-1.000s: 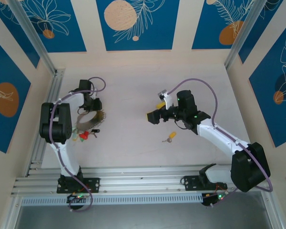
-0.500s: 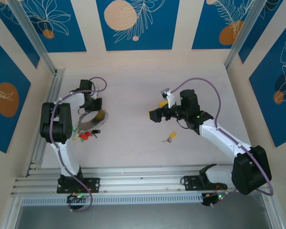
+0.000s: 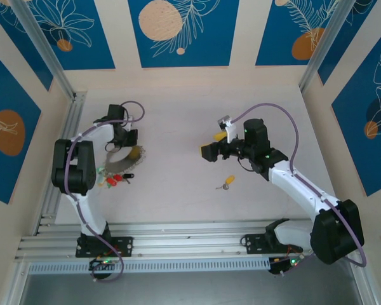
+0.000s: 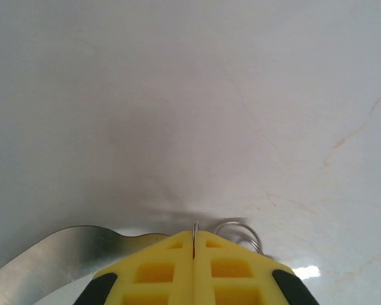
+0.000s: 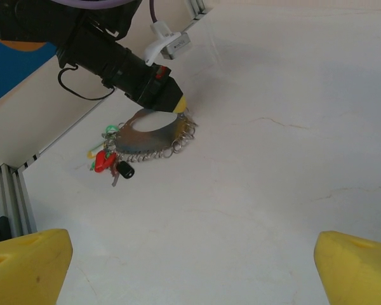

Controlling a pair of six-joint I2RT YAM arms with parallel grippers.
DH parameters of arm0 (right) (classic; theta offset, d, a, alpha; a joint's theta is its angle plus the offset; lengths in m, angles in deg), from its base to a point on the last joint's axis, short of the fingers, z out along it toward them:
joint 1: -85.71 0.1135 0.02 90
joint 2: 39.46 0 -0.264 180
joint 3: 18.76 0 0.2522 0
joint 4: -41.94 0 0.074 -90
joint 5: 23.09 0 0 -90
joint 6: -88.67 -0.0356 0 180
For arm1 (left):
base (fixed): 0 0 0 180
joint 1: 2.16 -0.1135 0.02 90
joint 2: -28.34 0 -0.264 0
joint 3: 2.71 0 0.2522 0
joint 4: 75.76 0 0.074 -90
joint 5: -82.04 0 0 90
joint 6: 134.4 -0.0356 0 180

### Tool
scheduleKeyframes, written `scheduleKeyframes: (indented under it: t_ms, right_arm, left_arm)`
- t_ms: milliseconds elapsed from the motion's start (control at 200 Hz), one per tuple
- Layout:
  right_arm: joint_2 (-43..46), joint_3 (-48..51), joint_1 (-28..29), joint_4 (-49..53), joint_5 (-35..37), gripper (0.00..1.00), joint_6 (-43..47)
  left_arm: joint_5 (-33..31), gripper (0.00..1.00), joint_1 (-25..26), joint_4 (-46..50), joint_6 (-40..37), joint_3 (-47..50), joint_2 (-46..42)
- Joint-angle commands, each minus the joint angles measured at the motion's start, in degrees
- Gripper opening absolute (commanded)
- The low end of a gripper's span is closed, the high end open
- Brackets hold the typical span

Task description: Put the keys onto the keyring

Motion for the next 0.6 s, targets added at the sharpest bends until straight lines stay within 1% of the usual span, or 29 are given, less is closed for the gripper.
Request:
scheduleKeyframes:
  t_ms: [0, 140, 245, 335, 430, 595]
  right_arm:
    - [2.2, 1.5, -0.3, 0.6, -1.4, 0.98, -0.6]
    - [4.4, 2.7, -0.2, 1.0, -2.5, 0.98, -0.7]
    - [6.7, 3.2, -0.3, 1.6, -4.1, 0.97, -1.2]
    - [9.9, 4.0, 0.0, 2.1, -6.2, 0.96, -1.4]
    - [14.0, 4.7, 1.1, 3.7, -7.4, 0.93, -0.7]
    - [23.5, 4.6, 5.4, 8.9, -7.9, 0.87, 2.1]
  left_arm:
    - [-2.0, 0.0, 3.0, 3.2, -2.4, 0.4, -6.0]
    - [-1.9, 0.0, 6.4, 4.7, -2.3, 1.8, -12.5]
    - [0.2, 0.0, 9.4, 5.6, -2.7, 4.0, -19.0]
    - [5.1, 0.0, 12.1, 5.8, -2.9, 6.4, -25.6]
    - [9.9, 0.0, 15.1, 7.5, -3.1, 8.1, -31.8]
    - [17.0, 0.0, 20.6, 10.6, -4.2, 10.7, -41.4]
